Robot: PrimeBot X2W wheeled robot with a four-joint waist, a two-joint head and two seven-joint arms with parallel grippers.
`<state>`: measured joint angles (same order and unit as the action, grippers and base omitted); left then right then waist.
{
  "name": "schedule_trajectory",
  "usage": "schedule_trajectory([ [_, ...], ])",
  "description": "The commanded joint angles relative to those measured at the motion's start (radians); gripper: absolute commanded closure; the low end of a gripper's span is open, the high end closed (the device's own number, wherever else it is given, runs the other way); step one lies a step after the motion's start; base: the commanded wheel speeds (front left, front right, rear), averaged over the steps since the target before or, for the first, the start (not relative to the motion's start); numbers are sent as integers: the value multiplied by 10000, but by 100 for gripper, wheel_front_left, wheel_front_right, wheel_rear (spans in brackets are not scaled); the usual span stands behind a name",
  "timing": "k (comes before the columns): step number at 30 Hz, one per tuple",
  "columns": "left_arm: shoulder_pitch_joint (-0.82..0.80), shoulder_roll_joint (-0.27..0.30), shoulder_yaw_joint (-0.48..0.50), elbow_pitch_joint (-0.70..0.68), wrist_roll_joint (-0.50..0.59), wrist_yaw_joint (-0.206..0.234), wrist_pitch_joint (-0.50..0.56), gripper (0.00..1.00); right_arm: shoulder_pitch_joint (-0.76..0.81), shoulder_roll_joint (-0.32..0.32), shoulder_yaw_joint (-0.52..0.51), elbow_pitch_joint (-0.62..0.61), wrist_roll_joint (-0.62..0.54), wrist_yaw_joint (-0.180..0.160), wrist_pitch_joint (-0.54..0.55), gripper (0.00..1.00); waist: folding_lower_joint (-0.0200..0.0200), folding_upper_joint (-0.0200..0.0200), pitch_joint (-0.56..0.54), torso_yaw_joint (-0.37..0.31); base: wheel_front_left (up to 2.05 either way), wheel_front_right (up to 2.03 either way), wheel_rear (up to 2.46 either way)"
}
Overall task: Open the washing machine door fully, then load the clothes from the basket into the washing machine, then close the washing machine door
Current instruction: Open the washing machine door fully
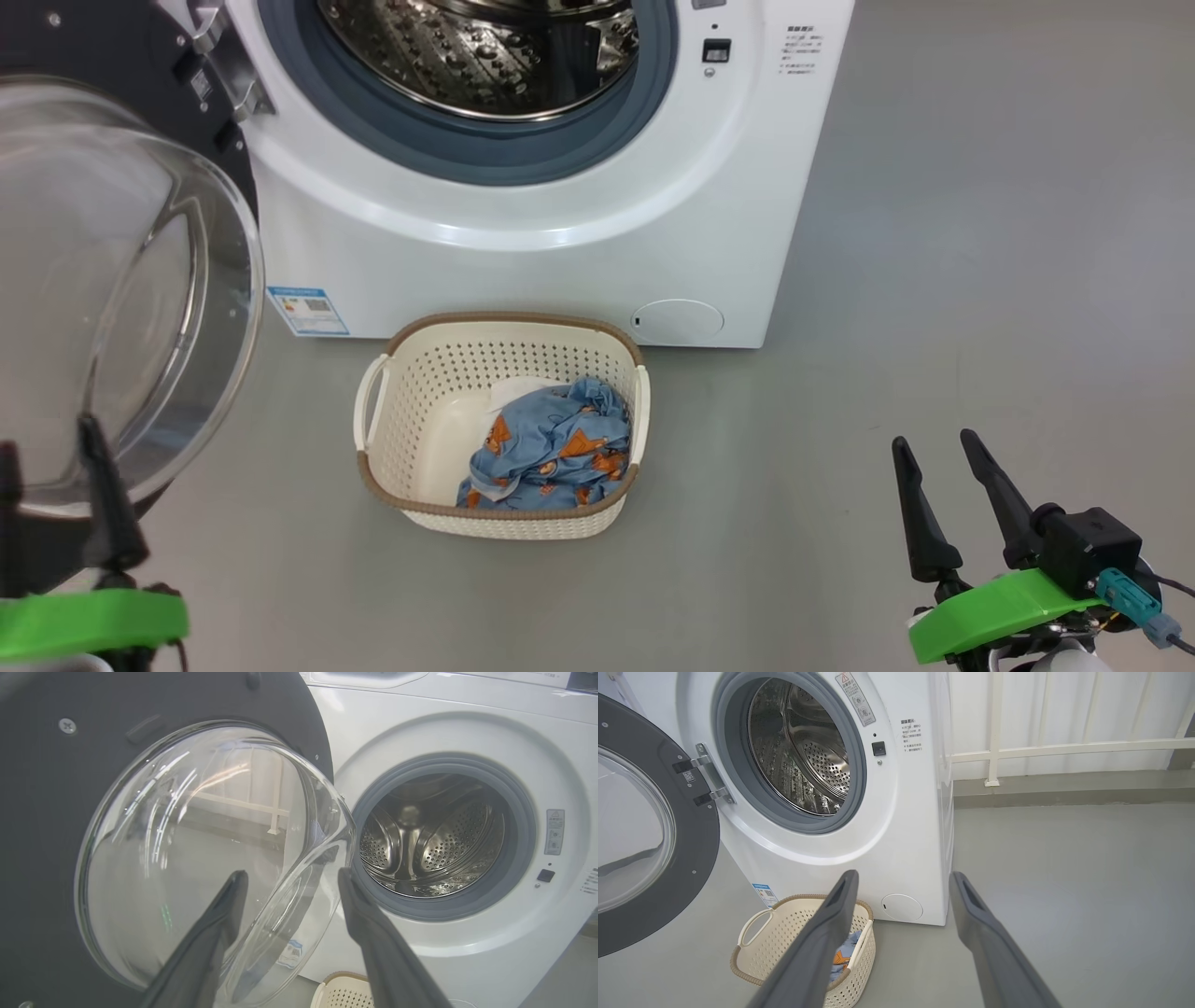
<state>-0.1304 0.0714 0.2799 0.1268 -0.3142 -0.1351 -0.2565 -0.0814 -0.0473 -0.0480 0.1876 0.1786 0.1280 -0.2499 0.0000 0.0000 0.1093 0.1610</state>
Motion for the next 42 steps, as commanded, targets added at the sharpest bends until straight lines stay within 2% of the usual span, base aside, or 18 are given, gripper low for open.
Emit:
schedule_trajectory([
  [1,44,208,162,-329,98,44,-53,0,-22,-29,257,-267,19,27,-118,0,0,0,-96,-104,0,0,0],
  [9,809,56,-545,-430,398,44,-53,0,125,-29,342,-406,14,27,-118,0,0,0,-378,-640,0,0,0],
  [12,1075,177,-1095,-275,526,44,-53,0,200,-29,435,-531,-89,27,-118,0,0,0,-451,-963,0,0,0],
  [21,1554,394,-1699,-53,578,44,-53,0,486,-29,590,-797,-172,27,-118,0,0,0,-601,-1483,0,0,0],
  [42,1486,306,-1556,-183,942,44,-53,0,676,-29,344,-1143,-341,27,-118,0,0,0,-764,-1440,0,0,0],
])
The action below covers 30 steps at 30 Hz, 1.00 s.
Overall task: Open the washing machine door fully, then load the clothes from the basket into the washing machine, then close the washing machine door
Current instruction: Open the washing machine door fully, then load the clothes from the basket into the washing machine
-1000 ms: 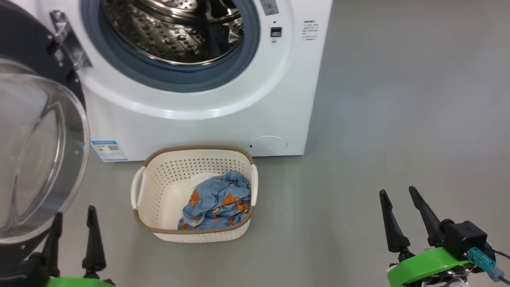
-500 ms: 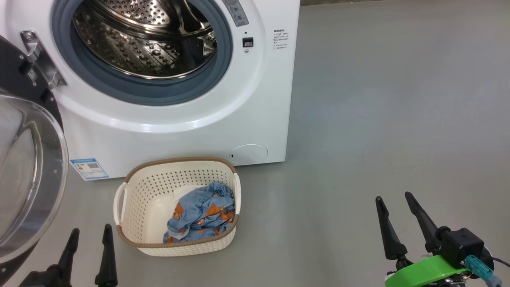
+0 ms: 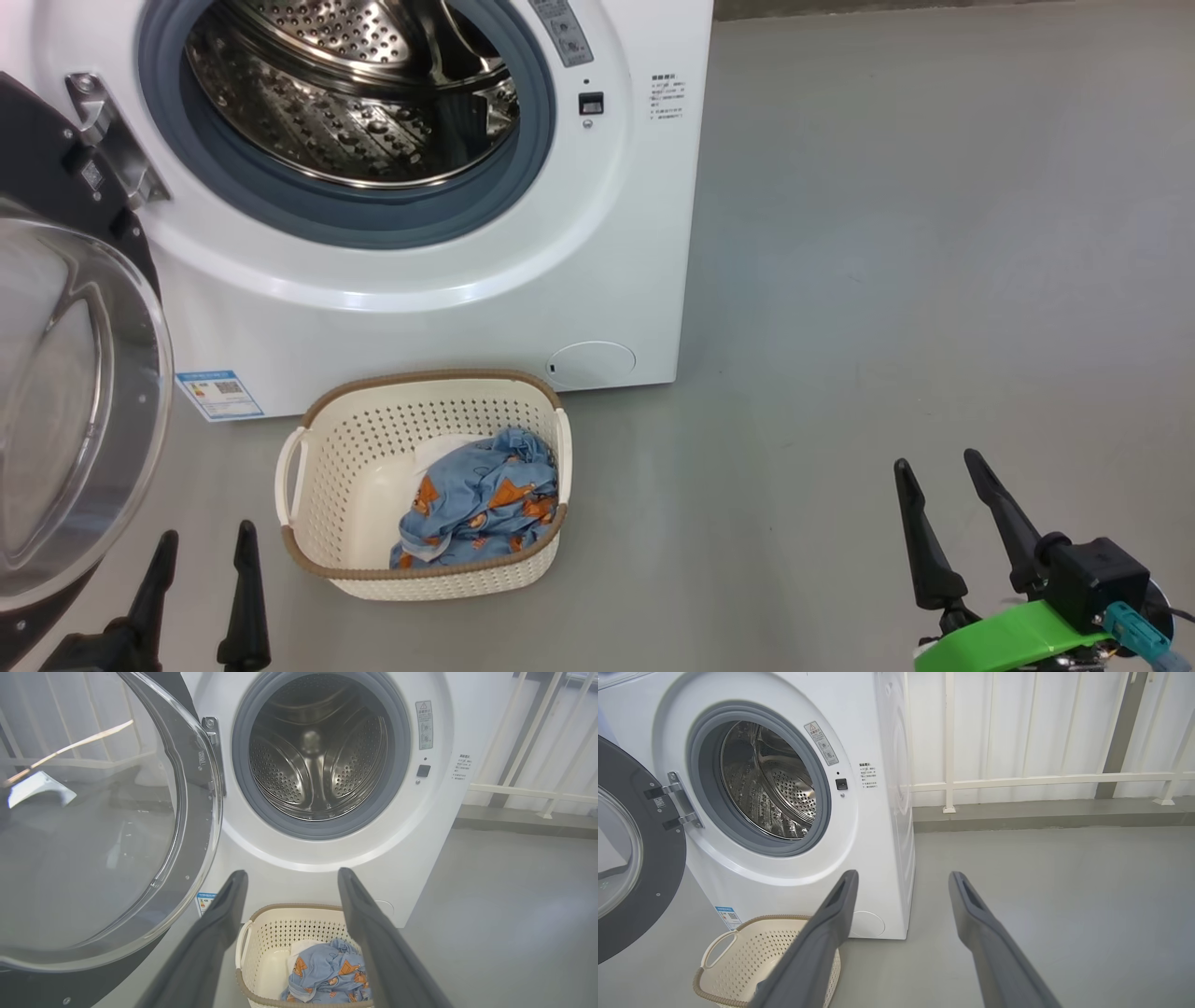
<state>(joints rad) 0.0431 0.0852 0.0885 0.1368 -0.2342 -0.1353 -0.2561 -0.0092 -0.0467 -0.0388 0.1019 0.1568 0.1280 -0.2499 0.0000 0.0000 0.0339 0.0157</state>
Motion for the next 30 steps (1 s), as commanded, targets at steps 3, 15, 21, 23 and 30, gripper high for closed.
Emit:
schedule_trajectory([
  [3,-225,147,333,-302,156,46,-57,0,-23,-35,231,-267,-140,27,-118,0,0,0,-36,39,0,0,0],
  [15,-159,172,268,-268,54,46,-57,0,72,-35,201,-154,-189,27,-118,0,0,0,-166,165,0,0,0],
  [21,-198,182,230,-226,51,46,-57,0,65,-35,198,-129,-200,27,-118,0,0,0,-122,215,1,-1,0],
  [23,-208,203,213,-201,53,46,-57,0,60,-35,211,-124,-205,27,-118,0,0,0,-107,219,31,-20,-10],
  [30,-299,237,319,-171,34,46,-57,0,14,-35,232,-113,-192,27,-118,0,0,0,-2,218,99,-76,-24],
])
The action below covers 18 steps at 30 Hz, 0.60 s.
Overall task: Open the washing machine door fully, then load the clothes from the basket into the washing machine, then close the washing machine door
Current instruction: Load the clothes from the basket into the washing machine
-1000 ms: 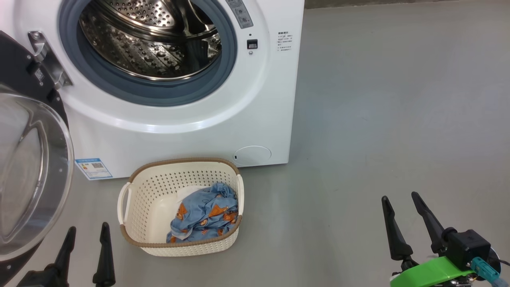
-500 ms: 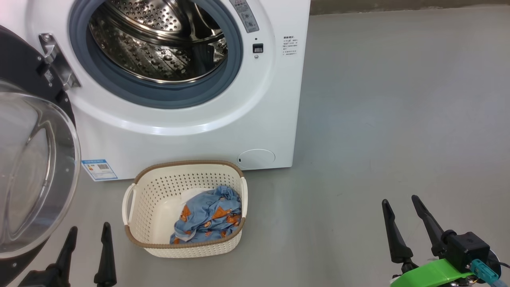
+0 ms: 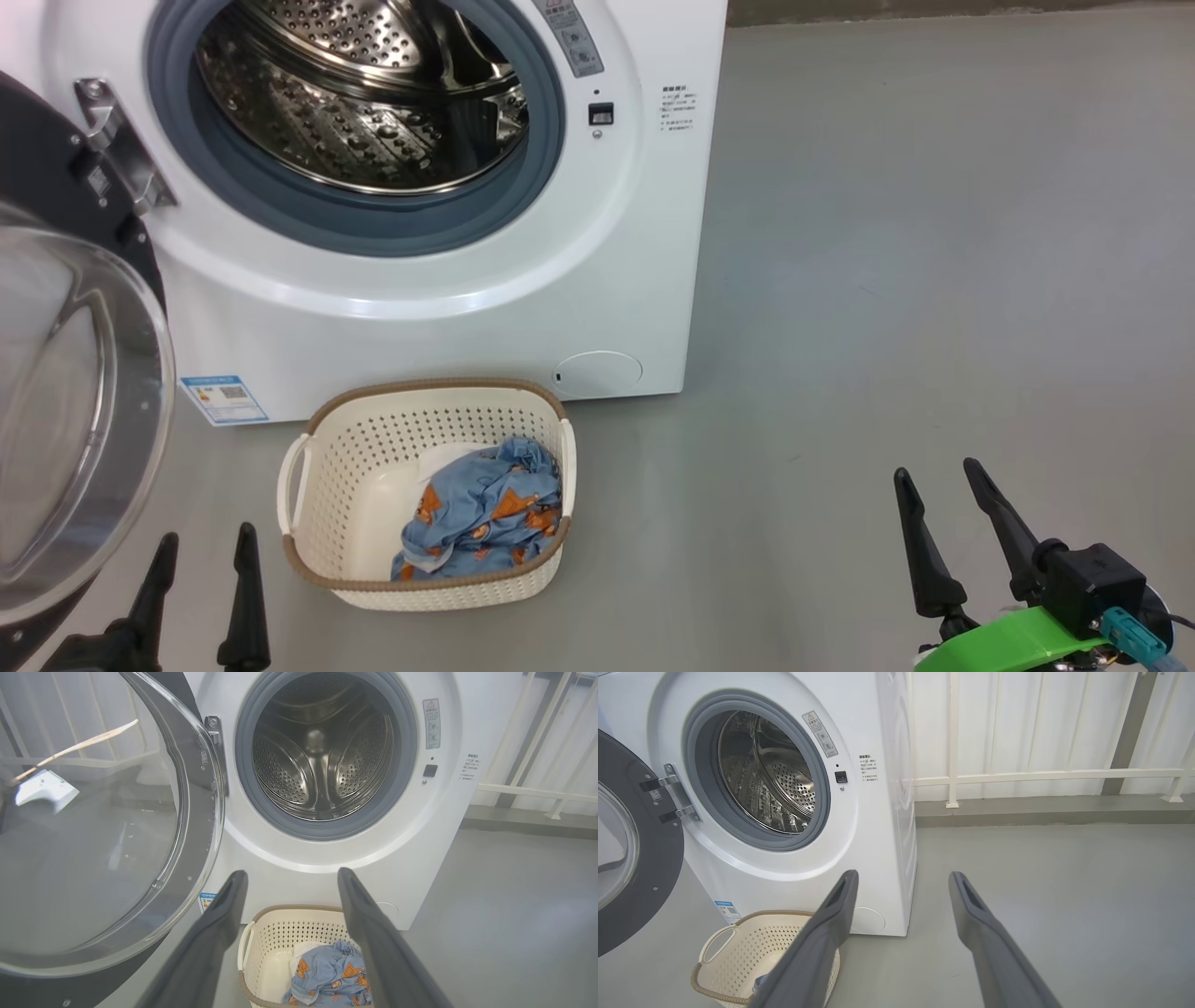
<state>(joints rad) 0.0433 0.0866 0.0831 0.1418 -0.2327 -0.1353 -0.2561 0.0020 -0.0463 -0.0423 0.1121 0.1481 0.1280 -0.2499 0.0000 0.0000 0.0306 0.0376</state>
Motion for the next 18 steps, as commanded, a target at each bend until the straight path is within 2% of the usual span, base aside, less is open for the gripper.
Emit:
schedule_trajectory([
  [1,-314,224,392,-226,21,46,-57,0,-104,-39,271,-216,-95,27,-118,0,0,0,53,-2,153,-131,-23],
  [11,-464,147,673,-413,33,46,-57,0,-159,-39,271,-225,-9,27,-118,0,0,0,217,26,209,-190,-19],
  [18,-513,99,775,-312,47,46,-57,0,-209,-39,271,-202,51,27,-118,0,0,0,328,68,132,-132,0],
])
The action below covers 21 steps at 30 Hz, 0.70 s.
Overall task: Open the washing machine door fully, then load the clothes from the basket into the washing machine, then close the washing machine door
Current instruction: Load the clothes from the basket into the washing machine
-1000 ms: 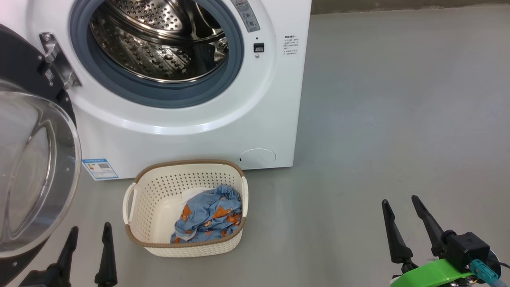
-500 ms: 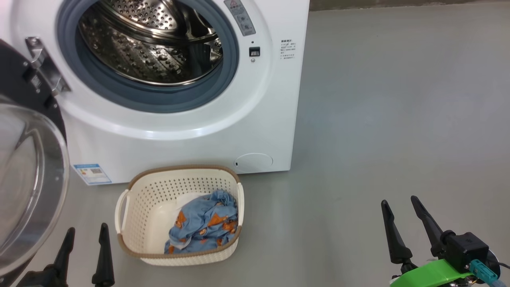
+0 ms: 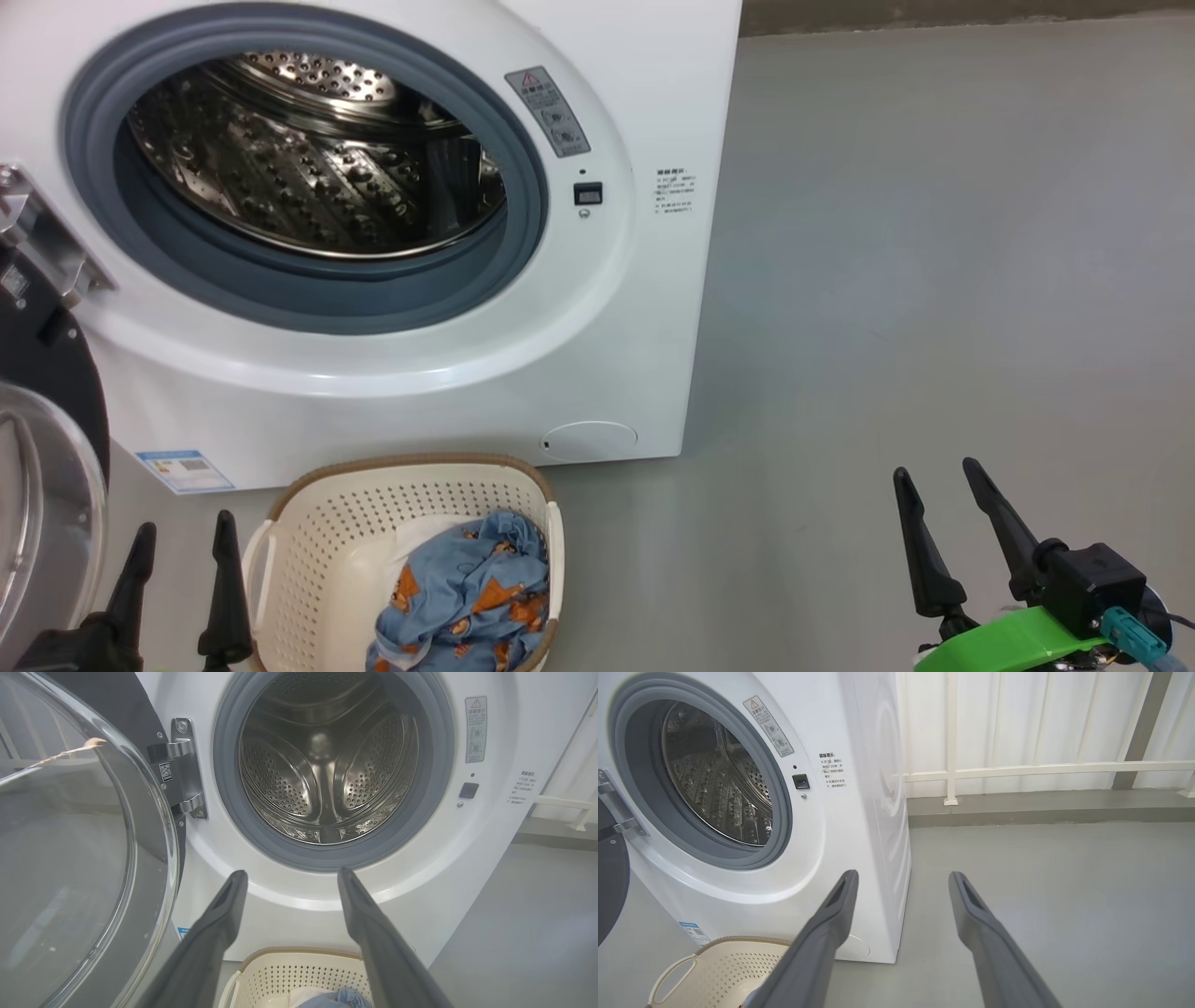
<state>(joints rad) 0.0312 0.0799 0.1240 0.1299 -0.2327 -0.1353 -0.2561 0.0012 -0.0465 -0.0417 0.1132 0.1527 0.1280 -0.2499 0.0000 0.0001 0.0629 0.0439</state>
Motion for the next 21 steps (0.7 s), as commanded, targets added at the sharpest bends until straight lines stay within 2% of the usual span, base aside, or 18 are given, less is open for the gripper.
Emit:
schedule_trajectory([
  [1,-396,157,371,-184,47,46,-57,0,-204,-37,277,-200,20,27,-118,0,0,-1,17,10,77,-77,0],
  [21,-335,240,37,-102,-79,46,-57,0,-262,-37,277,-136,46,27,-118,0,0,-1,129,53,9,-9,0],
])
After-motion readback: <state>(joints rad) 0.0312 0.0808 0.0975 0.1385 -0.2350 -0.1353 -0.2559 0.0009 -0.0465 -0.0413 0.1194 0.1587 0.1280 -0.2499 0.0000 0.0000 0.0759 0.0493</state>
